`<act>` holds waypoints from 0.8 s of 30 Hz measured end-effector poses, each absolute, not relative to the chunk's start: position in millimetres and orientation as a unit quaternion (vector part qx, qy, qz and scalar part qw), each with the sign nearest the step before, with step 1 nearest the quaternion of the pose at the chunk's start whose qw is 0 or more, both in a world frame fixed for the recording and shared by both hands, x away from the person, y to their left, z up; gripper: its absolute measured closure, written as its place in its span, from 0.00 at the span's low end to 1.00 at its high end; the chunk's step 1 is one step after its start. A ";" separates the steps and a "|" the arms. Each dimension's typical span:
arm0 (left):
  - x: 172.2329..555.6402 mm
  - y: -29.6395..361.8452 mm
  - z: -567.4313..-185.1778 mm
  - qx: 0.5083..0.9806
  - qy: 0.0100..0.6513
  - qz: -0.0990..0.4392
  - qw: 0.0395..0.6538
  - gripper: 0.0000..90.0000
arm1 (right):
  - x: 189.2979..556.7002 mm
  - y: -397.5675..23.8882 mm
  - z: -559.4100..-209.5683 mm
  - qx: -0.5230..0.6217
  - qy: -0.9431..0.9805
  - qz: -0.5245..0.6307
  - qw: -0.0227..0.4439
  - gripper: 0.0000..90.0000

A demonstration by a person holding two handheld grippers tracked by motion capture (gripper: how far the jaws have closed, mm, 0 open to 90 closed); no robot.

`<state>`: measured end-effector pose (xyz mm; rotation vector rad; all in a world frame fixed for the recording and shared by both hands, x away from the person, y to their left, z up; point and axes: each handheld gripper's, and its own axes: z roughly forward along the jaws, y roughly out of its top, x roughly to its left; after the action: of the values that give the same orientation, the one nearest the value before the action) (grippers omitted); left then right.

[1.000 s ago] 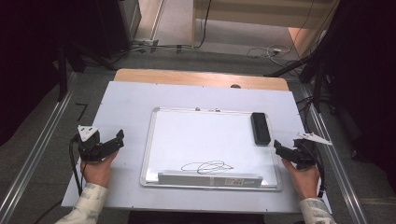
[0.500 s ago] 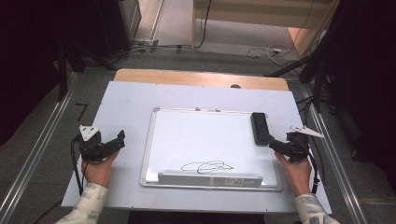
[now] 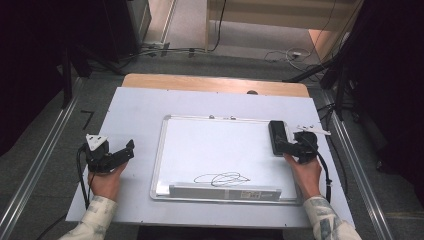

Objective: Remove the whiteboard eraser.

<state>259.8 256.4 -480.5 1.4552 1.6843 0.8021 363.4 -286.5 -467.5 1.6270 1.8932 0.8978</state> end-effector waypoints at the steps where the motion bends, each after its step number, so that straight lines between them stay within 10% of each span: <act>1: 260.0 256.8 -480.8 0.571 0.659 0.313 0.378 0.15 | 368.5 -283.9 -468.1 0.597 0.690 0.334 0.239 0.22; 24: 259.7 261.7 -483.3 0.566 0.666 0.306 0.378 0.15 | 413.0 -265.9 -481.5 0.605 0.694 0.312 0.234 0.39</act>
<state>259.7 261.7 -483.3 1.4463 1.7013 0.7814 413.0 -265.9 -481.5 1.6621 1.9056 0.8577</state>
